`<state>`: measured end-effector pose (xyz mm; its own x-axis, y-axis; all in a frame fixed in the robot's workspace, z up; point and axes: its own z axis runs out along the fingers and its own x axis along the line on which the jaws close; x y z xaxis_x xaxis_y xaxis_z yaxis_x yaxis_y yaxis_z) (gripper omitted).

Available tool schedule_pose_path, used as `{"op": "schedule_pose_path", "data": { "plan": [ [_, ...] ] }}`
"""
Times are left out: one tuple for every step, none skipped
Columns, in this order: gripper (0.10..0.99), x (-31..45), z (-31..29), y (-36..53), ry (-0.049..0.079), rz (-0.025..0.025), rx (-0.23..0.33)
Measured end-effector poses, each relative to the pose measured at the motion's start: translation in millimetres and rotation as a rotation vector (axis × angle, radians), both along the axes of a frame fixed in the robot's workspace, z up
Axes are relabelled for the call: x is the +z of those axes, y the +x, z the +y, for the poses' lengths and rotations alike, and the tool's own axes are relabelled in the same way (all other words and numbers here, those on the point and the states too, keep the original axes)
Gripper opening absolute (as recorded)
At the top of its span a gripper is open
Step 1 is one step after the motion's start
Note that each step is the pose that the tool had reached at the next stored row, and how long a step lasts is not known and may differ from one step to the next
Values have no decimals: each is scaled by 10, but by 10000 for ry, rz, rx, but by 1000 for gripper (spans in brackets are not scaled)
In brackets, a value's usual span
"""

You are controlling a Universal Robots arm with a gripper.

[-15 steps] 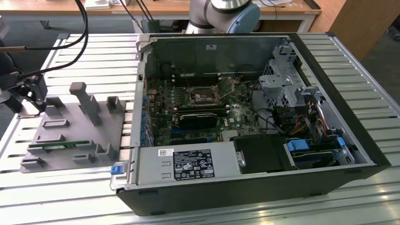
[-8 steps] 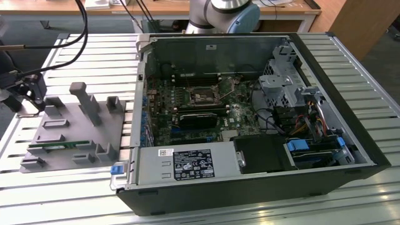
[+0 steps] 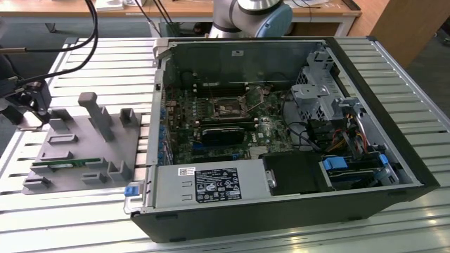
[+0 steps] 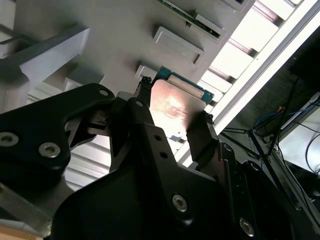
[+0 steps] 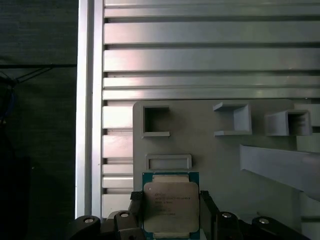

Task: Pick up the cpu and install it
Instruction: 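Pick up the cpu and move it towards the insertion slot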

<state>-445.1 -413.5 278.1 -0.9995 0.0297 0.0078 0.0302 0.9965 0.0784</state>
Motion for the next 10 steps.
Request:
{"op": "schedule_pose_path", "data": {
  "plan": [
    [537, 7, 0, 0, 0, 1, 0],
    [537, 12, 0, 0, 0, 0, 0],
    [537, 18, 0, 0, 0, 0, 0],
    [537, 24, 1, 0, 1, 0, 0],
    [537, 29, 1, 0, 1, -1, 0],
    [537, 34, 1, 0, 1, -1, 0],
    [537, 41, 1, 0, 0, 0, 0],
    [537, 47, 1, 0, 0, 0, 0],
    [537, 55, 2, 0, 0, 0, 0],
    [537, 64, 2, 0, 0, 0, 0]
  ]
}}
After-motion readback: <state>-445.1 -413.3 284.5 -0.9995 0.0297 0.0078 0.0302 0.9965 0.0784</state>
